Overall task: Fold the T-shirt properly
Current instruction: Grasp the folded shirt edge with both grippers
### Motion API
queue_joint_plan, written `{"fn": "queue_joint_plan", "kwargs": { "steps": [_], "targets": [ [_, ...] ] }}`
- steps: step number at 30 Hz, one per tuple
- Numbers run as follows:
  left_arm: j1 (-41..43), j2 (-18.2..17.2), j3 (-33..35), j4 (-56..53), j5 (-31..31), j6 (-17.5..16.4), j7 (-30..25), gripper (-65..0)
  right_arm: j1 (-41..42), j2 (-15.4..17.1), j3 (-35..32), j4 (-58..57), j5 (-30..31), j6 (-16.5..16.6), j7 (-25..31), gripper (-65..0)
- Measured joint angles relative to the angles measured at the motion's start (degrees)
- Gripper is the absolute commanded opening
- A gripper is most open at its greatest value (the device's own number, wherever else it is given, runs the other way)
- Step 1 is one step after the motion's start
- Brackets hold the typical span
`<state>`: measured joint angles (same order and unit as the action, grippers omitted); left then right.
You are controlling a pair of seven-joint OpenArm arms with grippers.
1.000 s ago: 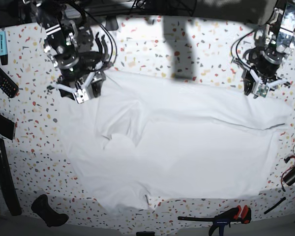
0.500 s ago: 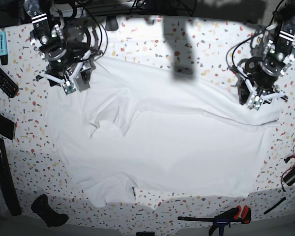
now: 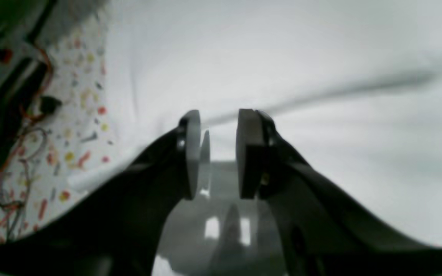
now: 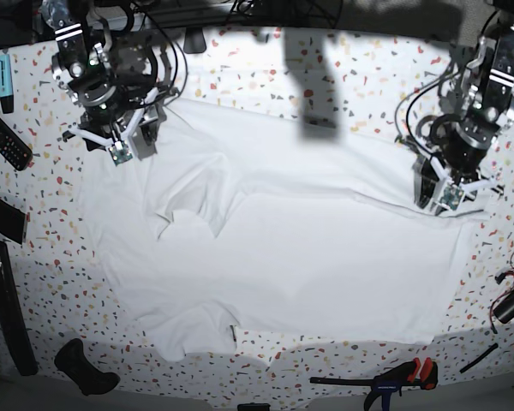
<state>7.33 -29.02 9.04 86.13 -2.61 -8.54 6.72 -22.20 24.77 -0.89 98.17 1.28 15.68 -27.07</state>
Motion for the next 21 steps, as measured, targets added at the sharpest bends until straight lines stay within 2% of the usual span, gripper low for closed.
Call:
{"fn": "queue_joint_plan", "kwargs": {
  "steps": [5, 8, 10, 12, 13, 17, 21],
  "targets": [
    [-4.68, 3.02, -0.07, -12.39, 1.92, 0.0, -1.66, -48.6, 0.15, 0.0, 0.0, 0.04, -0.02, 0.0, -0.04, -33.2],
    [-6.29, 3.48, -0.09, -14.86, 1.73, -1.14, 1.09, -49.8, 0.15, 0.0, 0.0, 0.07, 0.0, 0.0, -0.04, -33.2],
    [-4.5, 2.89, -0.09, -13.88, 1.75, -1.25, 0.48, -52.1, 0.15, -0.02, 0.02, 0.09, 0.0, 0.92, -0.04, -33.2],
    [-1.29, 1.46, -0.09, -11.47, 1.75, -1.53, -0.63, -52.6, 0.26, 0.04, 0.0, 0.55, 0.66, 4.17, -0.48, -33.2],
    [0.37, 0.57, -0.09, -9.9, 1.79, -1.57, -0.39, -52.6, 0.2, 0.33, 0.0, 1.01, 2.03, 4.61, -1.03, -33.2],
    [3.98, -2.08, -0.24, -4.0, 2.16, -1.4, 1.9, -52.6, 0.11, 1.36, 0.07, 2.49, 4.92, 4.76, -1.57, -33.2],
    [5.81, -2.21, -0.24, -2.03, 0.76, -1.51, 3.65, -52.6, 0.11, 1.42, 0.07, 2.75, 4.92, 4.79, -2.01, -33.2]
  ]
}}
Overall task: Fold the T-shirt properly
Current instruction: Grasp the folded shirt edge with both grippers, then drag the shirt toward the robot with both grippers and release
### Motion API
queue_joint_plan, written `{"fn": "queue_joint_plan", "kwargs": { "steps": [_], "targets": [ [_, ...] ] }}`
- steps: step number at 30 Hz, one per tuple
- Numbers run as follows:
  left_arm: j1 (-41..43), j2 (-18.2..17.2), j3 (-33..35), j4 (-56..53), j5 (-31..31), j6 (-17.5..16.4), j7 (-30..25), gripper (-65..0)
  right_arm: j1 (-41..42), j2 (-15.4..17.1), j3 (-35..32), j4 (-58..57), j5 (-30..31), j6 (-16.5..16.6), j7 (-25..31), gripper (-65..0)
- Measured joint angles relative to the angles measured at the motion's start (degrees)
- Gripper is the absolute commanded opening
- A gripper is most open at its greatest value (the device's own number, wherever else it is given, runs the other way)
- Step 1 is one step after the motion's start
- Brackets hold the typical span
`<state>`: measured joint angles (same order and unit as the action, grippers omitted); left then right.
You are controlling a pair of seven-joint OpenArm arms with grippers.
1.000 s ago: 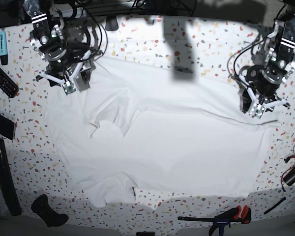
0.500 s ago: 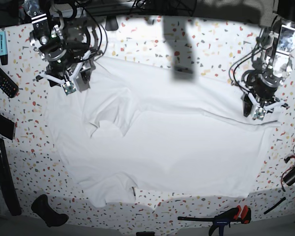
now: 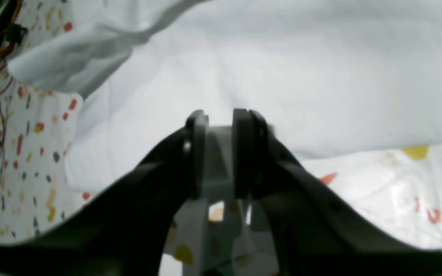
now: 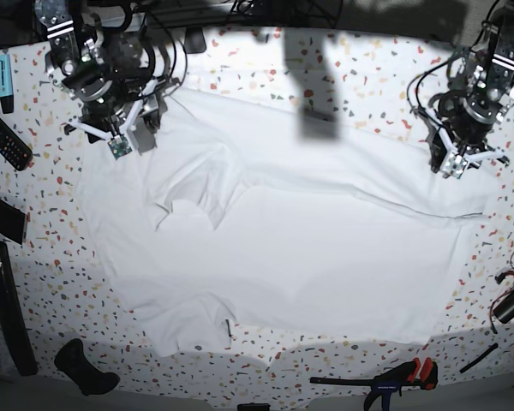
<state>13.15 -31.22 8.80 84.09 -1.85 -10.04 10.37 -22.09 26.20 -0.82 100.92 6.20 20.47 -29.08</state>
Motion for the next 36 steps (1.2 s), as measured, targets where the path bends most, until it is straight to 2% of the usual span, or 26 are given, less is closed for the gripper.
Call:
{"fn": "queue_joint_plan", "kwargs": {
  "steps": [6, 9, 12, 17, 20, 26, 28, 36],
  "targets": [
    [-0.37, -0.04, -0.02, 0.85, -1.01, 0.0, 0.9, -52.5, 0.24, 1.86, -0.02, 0.0, 0.02, 0.48, -0.59, -33.2],
    [-3.74, 0.37, 0.35, 2.23, -3.28, -0.98, 2.03, -52.5, 1.18, 2.05, -0.09, 0.0, 0.07, 0.83, -1.05, -33.2],
    [-9.14, 0.33, 0.28, 2.43, -5.33, -1.75, 6.69, -52.5, 1.99, 1.95, -0.2, 0.0, 0.02, 0.83, -1.29, -33.2],
    [-13.05, 0.15, 0.26, 1.49, -11.91, -8.35, 13.9, -52.5, 2.23, 1.92, -0.2, 0.0, 0.04, 0.83, -2.08, -33.2],
    [-14.34, 0.61, 0.31, -3.23, -14.58, -9.64, 15.78, -52.5, 2.23, 1.95, -0.2, 0.0, 0.09, 0.83, -2.54, -33.2],
    [-15.56, 0.44, -0.24, -13.62, -16.9, -15.74, 15.56, -52.5, 2.23, 1.95, -0.2, 0.0, 0.17, 0.83, -2.71, -33.2],
    [-15.67, 0.76, -0.5, -15.19, -17.33, -16.79, 14.25, -52.5, 2.25, 1.97, -0.17, 0.0, 0.2, 0.83, -2.71, -33.2],
    [-16.0, 2.03, -0.9, -15.96, -17.31, -16.74, 14.29, -52.5, 3.34, 1.95, -0.22, 0.0, 0.04, 0.85, -2.97, -33.2]
  ]
}}
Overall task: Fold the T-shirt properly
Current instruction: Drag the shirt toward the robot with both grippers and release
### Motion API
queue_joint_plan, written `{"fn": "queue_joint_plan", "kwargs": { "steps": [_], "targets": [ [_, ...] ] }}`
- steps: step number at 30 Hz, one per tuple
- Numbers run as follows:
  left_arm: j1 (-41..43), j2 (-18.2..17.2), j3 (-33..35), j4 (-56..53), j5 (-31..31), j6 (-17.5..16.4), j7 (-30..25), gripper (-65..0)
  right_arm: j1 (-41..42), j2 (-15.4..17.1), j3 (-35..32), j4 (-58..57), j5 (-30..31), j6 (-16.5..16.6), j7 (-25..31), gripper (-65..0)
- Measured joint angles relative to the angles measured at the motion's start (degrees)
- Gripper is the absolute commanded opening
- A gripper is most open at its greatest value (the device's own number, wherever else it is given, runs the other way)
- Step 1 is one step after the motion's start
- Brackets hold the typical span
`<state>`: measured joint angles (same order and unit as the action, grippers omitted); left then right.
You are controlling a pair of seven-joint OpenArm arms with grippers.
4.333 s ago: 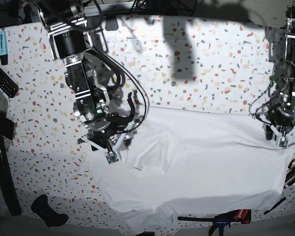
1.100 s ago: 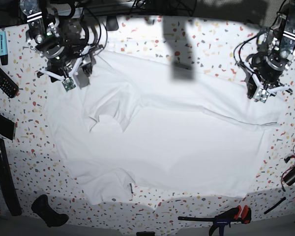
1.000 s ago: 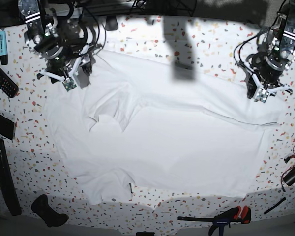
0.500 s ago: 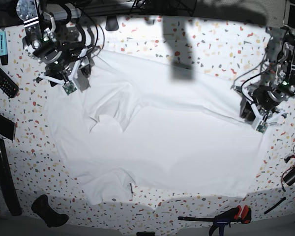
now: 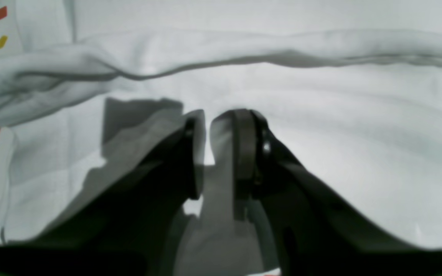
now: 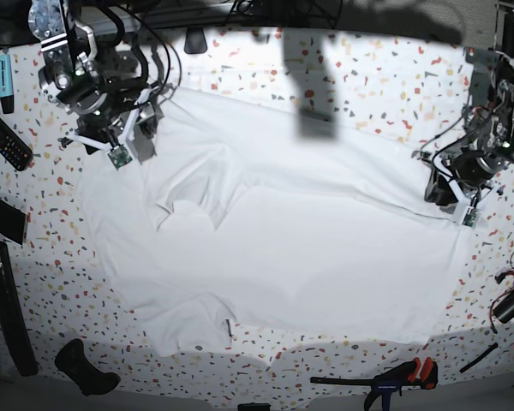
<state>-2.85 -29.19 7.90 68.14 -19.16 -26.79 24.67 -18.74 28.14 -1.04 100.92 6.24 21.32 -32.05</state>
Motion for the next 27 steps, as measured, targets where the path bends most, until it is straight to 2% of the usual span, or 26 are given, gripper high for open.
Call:
{"fn": "queue_joint_plan", "kwargs": {
  "steps": [12, 21, 27],
  "targets": [
    [2.1, 0.15, -0.02, 2.75, -0.37, 1.29, -0.35, -52.5, 0.15, -0.02, 0.0, 0.0, 0.02, 0.0, -1.05, -33.2],
    [10.43, -1.51, 0.11, 13.22, 0.46, 2.05, 2.01, -52.5, 0.15, 0.09, 0.0, 0.02, -0.02, 0.0, -1.77, -33.2],
    [14.38, -1.75, 0.04, 14.82, 1.31, 4.26, -0.98, -52.5, 0.13, 0.48, 0.0, 0.02, -0.02, 0.0, -2.54, -33.2]
  ]
}}
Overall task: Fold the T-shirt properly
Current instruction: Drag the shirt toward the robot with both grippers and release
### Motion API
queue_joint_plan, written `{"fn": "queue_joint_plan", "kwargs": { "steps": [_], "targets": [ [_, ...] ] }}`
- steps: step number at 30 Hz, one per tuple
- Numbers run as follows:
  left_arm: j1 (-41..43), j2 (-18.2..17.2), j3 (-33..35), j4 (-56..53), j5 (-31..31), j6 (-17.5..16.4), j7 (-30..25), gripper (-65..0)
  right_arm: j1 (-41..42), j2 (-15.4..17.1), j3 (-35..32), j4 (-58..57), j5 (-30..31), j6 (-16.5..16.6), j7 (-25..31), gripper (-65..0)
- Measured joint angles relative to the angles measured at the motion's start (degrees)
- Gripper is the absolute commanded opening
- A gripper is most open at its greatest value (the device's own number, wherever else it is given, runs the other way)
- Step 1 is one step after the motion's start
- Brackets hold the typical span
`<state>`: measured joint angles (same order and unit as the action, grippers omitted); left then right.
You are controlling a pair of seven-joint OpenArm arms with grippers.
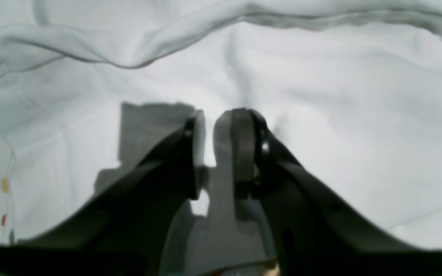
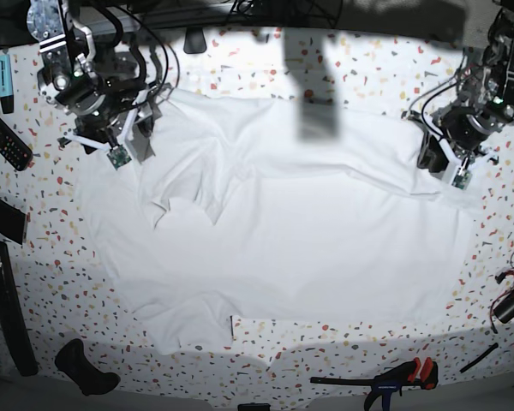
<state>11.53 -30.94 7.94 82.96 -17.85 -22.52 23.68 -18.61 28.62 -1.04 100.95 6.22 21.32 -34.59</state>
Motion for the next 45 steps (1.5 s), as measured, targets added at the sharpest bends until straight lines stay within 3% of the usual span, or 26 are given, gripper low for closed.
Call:
{"fn": "queue_joint_plan", "kwargs": {
  "steps": [10, 19, 22, 28, 36, 40, 45],
  "targets": [
    [9.55, -0.5, -0.5, 4.37, 1.29, 2.95, -5.29, -52.5, -3.52, 0.26, 0.13, 0.5, -0.02, 1.64, 0.22, -33.2],
    [19.76, -0.33, -0.44, 15.02, 4.5, 3.96, -1.14, -52.5, -4.26, 0.31, 0.15, 0.7, -0.04, 1.68, -0.24, -33.2],
    [21.81, -0.17, -0.07, 16.96, 8.22, 6.56, -0.68, -52.5, -4.79, 1.16, 0.15, 0.94, -0.7, 1.68, -0.24, -33.2],
    [22.91, 0.15, 0.02, 17.99, 11.82, 8.17, -0.35, -52.5, -8.57, 4.74, 0.15, 2.29, -0.66, 1.68, 0.07, -33.2],
    [22.75, 0.15, 0.02, 18.34, 11.67, 8.26, 1.7, -52.5, -11.93, 5.07, 0.28, 2.69, -0.85, 1.64, 0.61, -33.2],
    [22.75, 0.15, 0.02, 18.38, 11.58, 8.26, 1.79, -52.5, -15.06, 5.05, 0.35, 3.08, -4.2, 1.46, 2.49, -33.2],
    [22.73, 0.15, 0.02, 18.86, 11.61, 8.26, 3.1, -52.5, -17.33, 4.98, 1.68, 3.37, -6.12, -1.09, 3.04, -33.2]
  ]
}}
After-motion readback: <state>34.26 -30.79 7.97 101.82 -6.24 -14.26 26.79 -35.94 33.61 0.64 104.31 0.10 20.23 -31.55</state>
